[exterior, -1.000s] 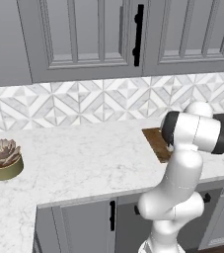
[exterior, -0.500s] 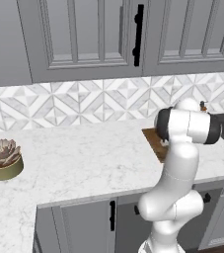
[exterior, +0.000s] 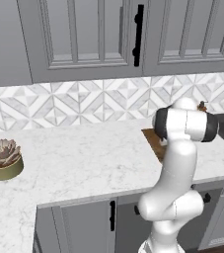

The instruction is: Pick up the sponge from the counter and clean the cutting board by briefly scrubbing or pressing down on the cutting board. Once finished, release the sponge.

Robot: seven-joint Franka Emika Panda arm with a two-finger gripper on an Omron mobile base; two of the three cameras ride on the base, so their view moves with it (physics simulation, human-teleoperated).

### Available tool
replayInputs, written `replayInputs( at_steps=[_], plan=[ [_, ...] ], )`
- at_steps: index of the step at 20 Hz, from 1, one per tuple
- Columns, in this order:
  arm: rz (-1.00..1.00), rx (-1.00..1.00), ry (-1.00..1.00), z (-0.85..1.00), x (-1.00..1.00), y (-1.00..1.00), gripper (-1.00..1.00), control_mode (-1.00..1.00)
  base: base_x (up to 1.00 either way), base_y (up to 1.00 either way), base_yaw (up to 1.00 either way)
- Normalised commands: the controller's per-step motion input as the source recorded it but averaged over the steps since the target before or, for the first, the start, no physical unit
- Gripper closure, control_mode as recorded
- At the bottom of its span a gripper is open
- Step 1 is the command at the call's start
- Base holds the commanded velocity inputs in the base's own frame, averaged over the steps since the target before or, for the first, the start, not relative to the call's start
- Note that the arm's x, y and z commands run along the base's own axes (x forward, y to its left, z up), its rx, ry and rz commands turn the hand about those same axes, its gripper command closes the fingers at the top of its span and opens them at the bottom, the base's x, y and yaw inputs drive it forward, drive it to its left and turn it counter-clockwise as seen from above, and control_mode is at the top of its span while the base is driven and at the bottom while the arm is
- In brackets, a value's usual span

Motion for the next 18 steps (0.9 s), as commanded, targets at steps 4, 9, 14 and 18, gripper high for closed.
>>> replayInputs(
  at_steps=[4,9,14,18],
  plan=[
    [0.00,0.01,0.27,0.00,-0.50,0.00,1.00,-1.00,0.00,0.00,0.00],
    [0.00,0.01,0.19,0.00,-0.76,0.00,1.00,-1.00,0.00,0.00,0.00],
    [0.00,0.01,0.12,0.00,-0.76,-0.01,1.00,-1.00,0.00,0.00,0.00],
    [0.00,0.01,0.14,0.00,-0.07,0.00,1.00,-1.00,0.00,0.00,0.00]
  ],
)
